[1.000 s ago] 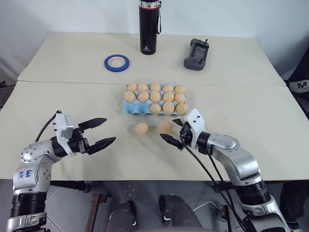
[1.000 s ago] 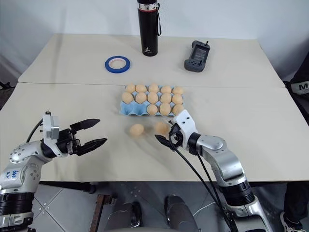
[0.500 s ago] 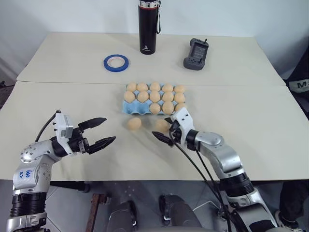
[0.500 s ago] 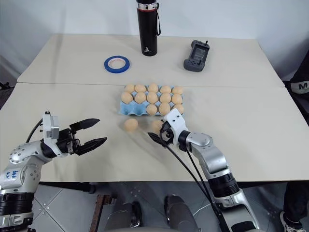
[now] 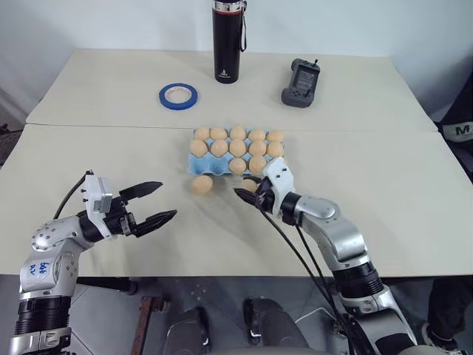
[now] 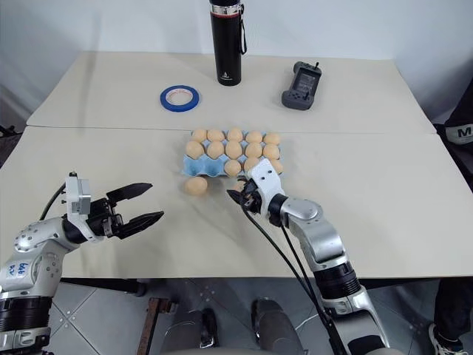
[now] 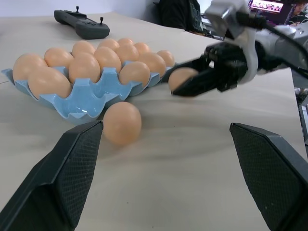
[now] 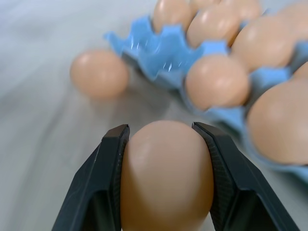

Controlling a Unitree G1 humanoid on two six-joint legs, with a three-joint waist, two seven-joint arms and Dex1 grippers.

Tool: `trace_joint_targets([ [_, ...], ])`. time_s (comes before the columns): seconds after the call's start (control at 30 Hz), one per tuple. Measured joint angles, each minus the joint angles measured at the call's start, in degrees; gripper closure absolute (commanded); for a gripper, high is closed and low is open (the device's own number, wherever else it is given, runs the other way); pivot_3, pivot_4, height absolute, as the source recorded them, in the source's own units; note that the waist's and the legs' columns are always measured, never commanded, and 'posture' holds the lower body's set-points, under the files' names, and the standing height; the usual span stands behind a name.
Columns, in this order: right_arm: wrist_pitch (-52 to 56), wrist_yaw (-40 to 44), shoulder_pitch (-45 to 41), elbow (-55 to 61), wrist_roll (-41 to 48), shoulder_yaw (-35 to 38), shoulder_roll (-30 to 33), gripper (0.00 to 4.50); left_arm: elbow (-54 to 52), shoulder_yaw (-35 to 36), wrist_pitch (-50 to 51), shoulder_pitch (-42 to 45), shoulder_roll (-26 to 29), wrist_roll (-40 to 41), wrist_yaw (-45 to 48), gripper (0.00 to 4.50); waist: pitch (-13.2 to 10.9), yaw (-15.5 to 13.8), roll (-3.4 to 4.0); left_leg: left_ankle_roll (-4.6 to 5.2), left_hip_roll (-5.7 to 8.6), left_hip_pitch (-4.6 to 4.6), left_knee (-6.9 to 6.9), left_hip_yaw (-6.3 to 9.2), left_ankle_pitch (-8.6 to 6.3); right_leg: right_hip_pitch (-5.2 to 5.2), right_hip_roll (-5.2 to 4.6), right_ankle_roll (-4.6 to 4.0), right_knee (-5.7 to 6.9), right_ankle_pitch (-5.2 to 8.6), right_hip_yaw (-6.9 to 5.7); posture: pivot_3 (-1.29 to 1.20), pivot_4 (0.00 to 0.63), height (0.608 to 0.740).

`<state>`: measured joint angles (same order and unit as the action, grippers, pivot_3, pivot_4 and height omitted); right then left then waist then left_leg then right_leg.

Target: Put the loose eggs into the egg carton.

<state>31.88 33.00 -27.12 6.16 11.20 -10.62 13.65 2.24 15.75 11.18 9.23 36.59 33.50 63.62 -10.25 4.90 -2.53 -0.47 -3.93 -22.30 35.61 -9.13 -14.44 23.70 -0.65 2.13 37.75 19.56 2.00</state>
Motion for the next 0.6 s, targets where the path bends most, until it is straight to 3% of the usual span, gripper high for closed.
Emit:
trace_joint_targets([
  [0.23,1.5,-0.5,-10.2,-0.4,1.7,3.4,-0.9,2.78,0.1,0.0,-0.1,0.1,0.0,0.0,0.1,0.00,0.0,0.1,0.00,0.01,-0.01,0.03,-0.01,0.06,-0.01,0.02,0.02,-0.10,0.08,0.05,-0.07,0.00,0.150,0.740],
  [0.6,-12.3,0.3,-21.0,-23.6,-1.1,1.5,-8.5,2.78,-1.4,0.2,-0.3,-1.4,-0.3,0.0,-0.2,0.00,0.0,0.9,0.02,-0.16,-0.08,-0.05,-0.02,0.00,0.04,0.09,0.08,-0.08,0.05,0.08,-0.05,0.00,0.150,0.740],
])
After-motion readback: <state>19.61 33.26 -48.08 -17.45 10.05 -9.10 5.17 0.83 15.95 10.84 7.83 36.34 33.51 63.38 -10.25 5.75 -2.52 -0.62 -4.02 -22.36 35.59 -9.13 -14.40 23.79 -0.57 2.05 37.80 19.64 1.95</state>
